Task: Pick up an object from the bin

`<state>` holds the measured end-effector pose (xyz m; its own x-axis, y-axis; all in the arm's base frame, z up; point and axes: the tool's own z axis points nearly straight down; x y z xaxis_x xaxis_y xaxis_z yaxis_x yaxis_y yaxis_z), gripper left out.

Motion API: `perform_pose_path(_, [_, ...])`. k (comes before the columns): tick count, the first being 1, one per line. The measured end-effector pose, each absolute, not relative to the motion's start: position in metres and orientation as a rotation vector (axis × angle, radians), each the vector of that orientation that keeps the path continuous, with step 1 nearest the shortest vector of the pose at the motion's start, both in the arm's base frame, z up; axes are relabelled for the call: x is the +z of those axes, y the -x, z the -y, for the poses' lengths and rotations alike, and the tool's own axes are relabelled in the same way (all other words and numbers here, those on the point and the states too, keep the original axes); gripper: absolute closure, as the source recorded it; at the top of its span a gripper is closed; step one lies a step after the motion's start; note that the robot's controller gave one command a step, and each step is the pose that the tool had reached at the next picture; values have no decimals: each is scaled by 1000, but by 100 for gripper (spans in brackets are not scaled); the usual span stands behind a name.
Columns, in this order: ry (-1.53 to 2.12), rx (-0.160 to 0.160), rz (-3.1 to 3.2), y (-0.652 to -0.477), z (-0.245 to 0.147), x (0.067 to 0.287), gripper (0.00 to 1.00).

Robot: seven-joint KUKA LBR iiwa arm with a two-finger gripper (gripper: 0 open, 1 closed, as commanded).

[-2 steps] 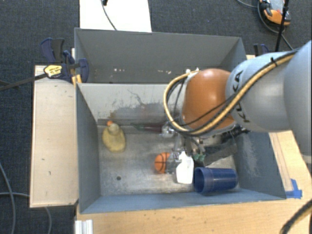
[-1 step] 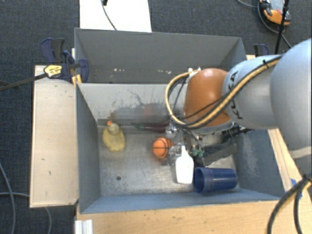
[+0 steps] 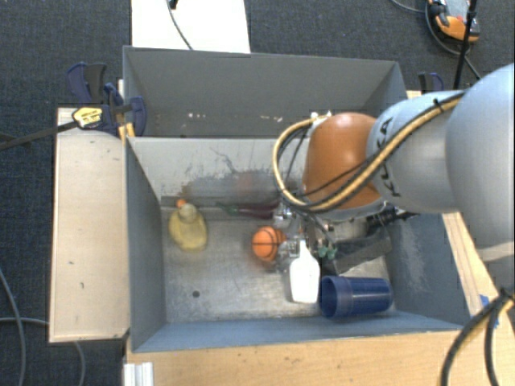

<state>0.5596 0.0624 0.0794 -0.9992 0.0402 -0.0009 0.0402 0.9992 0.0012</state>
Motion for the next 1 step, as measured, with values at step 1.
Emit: perform_pose_path(1, [-71,1,-3139,-538,-41,207,100])
